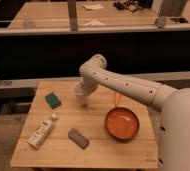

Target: Pick up the ceramic cup

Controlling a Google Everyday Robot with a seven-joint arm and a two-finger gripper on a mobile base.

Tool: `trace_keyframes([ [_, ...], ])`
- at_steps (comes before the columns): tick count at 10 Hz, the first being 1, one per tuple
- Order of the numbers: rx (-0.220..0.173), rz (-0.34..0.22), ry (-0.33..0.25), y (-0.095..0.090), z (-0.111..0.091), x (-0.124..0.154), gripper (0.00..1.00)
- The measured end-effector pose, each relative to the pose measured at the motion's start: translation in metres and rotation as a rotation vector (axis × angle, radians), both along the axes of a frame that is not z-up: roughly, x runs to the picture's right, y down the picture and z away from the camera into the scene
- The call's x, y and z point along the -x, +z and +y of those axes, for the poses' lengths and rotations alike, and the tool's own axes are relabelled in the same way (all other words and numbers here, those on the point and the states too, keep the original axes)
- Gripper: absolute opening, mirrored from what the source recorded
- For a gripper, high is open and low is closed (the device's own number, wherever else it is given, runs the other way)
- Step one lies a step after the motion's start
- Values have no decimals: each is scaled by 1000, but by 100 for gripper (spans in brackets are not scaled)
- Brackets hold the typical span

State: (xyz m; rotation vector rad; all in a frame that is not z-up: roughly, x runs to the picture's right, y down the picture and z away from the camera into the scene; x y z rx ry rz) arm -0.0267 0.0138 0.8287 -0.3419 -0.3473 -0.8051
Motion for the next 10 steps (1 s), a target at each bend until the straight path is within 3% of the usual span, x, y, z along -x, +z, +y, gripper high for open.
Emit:
trace_keyframes([
  [10, 0, -38, -8, -10, -11, 4, 4],
])
